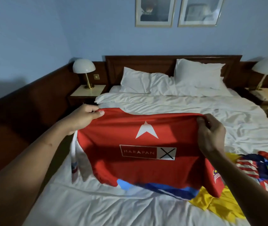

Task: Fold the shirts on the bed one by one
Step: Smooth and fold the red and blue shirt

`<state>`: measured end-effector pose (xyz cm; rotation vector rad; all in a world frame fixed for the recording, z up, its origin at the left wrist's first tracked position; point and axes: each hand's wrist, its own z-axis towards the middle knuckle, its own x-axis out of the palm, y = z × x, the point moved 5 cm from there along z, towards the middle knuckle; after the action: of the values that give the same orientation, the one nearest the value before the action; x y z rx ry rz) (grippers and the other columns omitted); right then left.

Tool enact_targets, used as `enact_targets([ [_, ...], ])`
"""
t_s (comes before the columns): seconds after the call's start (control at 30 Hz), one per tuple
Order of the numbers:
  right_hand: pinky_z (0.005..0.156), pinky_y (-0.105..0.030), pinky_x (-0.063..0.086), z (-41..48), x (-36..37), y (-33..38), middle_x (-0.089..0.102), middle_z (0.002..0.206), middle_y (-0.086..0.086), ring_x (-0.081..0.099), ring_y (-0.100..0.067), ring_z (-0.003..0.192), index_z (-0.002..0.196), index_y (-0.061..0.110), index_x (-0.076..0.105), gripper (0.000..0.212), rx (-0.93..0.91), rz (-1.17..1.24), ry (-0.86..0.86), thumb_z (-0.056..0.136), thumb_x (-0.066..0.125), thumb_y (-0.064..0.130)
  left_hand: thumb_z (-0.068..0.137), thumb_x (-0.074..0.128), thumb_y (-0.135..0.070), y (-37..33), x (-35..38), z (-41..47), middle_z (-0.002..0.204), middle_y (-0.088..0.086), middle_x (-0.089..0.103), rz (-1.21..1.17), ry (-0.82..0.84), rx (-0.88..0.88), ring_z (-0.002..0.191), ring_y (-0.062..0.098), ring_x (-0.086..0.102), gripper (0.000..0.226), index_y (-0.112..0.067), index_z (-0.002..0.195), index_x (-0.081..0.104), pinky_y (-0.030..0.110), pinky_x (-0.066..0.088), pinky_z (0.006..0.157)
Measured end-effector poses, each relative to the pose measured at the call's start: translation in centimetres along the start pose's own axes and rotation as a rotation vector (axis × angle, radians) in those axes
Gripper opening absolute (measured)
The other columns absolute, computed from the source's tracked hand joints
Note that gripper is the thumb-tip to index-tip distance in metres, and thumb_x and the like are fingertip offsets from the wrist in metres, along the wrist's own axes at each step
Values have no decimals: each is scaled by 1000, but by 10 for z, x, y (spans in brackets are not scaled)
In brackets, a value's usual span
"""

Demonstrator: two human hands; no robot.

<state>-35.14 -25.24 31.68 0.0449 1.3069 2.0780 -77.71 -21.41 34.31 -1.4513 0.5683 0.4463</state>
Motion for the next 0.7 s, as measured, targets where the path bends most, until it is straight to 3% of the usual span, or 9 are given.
enact_targets([
  [0.13,65,-42,35,14,21,4,56,70,-17,53,-29,73,77,2,56,29,135,-58,79,100,56,20,101,68,-28,-9,-22,18,89,-7,78,55,82,1,88,6,72,16,-23,90,78,25,52,83],
  [0.3,80,-37,38,23,88,-43,68,108,-25,60,-42,108,99,7,68,23,324,-288,318,103,53,24,93,75,-36,60,-20,77,102,-6,74,312,14,-14,104,14,68,10,-29,87,74,43,53,100],
  [0.37,81,-39,39,19,116,-65,67,111,-26,60,-44,110,95,9,65,20,348,-348,355,103,53,23,94,72,-36,97,-7,103,90,-5,73,344,-23,-12,93,18,71,16,-28,81,67,45,56,90],
  [0.47,81,-42,41,18,155,-97,68,110,-25,61,-44,109,94,18,61,14,371,-419,366,104,53,24,98,66,-33,144,15,136,75,-4,62,407,-87,19,83,29,67,25,-29,80,51,37,46,70],
  [0.57,78,-42,41,24,190,-127,67,107,-25,61,-44,106,102,14,65,16,387,-454,338,104,53,23,101,55,-41,181,34,168,79,1,66,409,-79,46,82,32,66,15,-29,91,53,37,44,68],
  [0.7,77,-38,37,28,227,-170,66,109,-21,60,-42,105,108,11,68,18,381,-502,302,103,54,19,98,41,-50,220,62,209,71,-1,61,381,-98,48,74,31,62,27,-26,92,50,39,42,65],
])
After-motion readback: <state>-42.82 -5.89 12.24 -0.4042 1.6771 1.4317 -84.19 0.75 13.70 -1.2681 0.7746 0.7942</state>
